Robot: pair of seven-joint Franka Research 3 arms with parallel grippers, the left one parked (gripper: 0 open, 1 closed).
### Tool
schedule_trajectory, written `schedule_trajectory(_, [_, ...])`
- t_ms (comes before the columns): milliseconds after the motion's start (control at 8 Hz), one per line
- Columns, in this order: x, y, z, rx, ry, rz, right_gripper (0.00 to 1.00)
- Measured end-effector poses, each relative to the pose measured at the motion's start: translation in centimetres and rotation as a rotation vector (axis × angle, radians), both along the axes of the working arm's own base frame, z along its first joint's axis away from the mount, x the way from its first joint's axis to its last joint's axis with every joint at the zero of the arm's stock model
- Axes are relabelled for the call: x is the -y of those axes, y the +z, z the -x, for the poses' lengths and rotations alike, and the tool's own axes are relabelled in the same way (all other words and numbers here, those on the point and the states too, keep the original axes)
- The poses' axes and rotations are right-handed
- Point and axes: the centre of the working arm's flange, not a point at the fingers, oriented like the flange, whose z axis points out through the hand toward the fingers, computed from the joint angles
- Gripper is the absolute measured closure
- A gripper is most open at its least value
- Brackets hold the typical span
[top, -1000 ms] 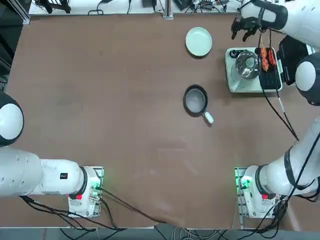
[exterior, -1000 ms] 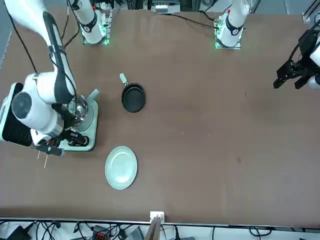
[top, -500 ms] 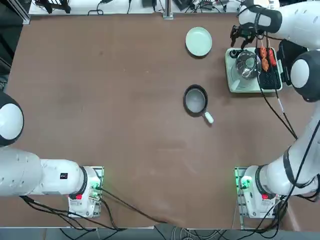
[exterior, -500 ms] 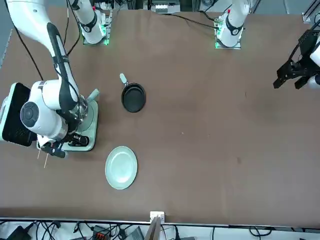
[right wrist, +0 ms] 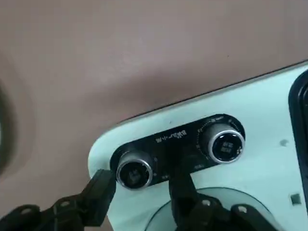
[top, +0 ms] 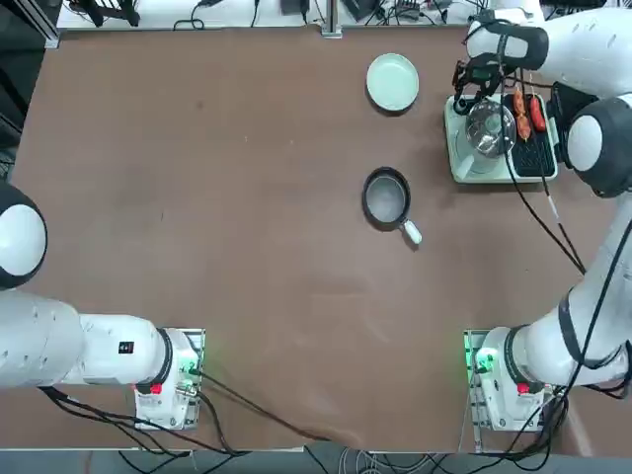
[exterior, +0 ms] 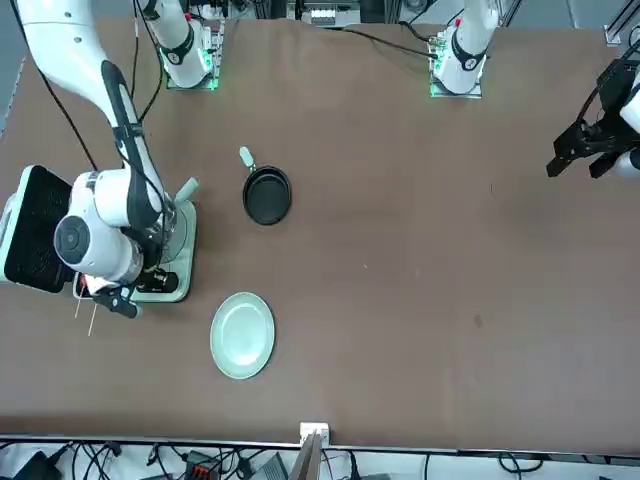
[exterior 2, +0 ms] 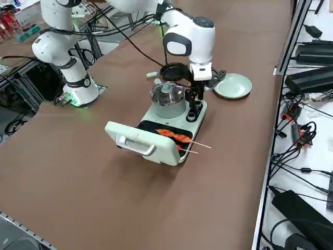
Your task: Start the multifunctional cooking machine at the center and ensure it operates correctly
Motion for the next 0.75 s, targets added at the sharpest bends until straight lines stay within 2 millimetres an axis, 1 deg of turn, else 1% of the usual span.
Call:
schedule_trajectory(250, [-0.2,-0.41,0.01,-0.001,0.0,0.0,0.33])
schedule_trajectory(750, [-0.32,-0.85,-0.07,0.004,0.0,0.0,0.35])
